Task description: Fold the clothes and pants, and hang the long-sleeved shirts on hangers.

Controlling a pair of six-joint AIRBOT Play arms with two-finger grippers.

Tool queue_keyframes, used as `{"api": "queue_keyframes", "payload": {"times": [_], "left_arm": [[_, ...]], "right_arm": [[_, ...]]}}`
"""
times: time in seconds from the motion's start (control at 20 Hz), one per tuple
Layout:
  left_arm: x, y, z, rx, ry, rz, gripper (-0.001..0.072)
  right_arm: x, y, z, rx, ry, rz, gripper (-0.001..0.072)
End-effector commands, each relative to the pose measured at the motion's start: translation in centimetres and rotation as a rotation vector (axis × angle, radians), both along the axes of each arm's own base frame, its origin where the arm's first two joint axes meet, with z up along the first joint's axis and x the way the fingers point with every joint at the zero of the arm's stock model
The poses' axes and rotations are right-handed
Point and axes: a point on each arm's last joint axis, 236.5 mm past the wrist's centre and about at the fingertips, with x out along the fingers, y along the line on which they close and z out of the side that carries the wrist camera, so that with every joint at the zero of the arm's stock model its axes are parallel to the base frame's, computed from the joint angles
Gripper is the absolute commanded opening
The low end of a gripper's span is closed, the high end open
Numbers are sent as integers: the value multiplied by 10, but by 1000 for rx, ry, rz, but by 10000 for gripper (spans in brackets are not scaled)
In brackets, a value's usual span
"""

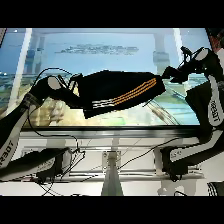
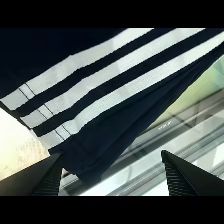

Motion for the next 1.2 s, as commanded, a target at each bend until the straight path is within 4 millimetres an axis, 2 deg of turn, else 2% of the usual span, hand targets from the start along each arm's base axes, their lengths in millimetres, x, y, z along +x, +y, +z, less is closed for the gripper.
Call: {"api": "queue_keyframes", "payload": {"times": [0.0, 0.05, 0.1, 0.25, 0.4, 0.6, 0.65, 0.7, 0.8, 0.9, 1.0, 1.05, 1.15], "left_arm": [[8, 0, -1, -1, -28, 17, 704], [8, 0, -1, -1, -30, 18, 704], [8, 0, -1, -1, -30, 18, 704], [13, 3, -4, 15, -51, 19, 704], [26, 11, -12, 54, -98, 25, 704], [33, 11, -28, 65, -93, 44, 704], [33, 12, -32, 69, -82, 44, 704], [34, 13, -35, 74, -78, 47, 705], [40, 17, -36, 89, -104, 44, 704], [50, 28, -31, 138, -151, 12, 704], [68, 41, -6, 200, -231, -40, 704], [79, 47, 14, 230, -288, -59, 704], [108, 58, 71, 281, -459, -69, 704]], "right_arm": [[-2, 25, -11, 270, 65, 20, 629], [-4, 29, -21, 287, 80, 42, 632], [-4, 32, -31, 286, 88, 56, 685], [2, 41, -50, 277, 86, 63, 693], [-6, 71, -52, 295, 109, 154, 692], [-24, 131, -53, 299, 142, 329, 671], [-27, 146, -53, 294, 141, 362, 549], [-31, 162, -53, 293, 145, 400, 367], [-41, 190, -53, 284, 148, 471, 71], [-42, 208, -46, 269, 111, 533, 32], [-28, 210, -25, 222, 32, 538, 31], [-17, 202, -11, 174, -11, 515, 25], [10, 166, 29, 19, -115, 424, 25]]}}
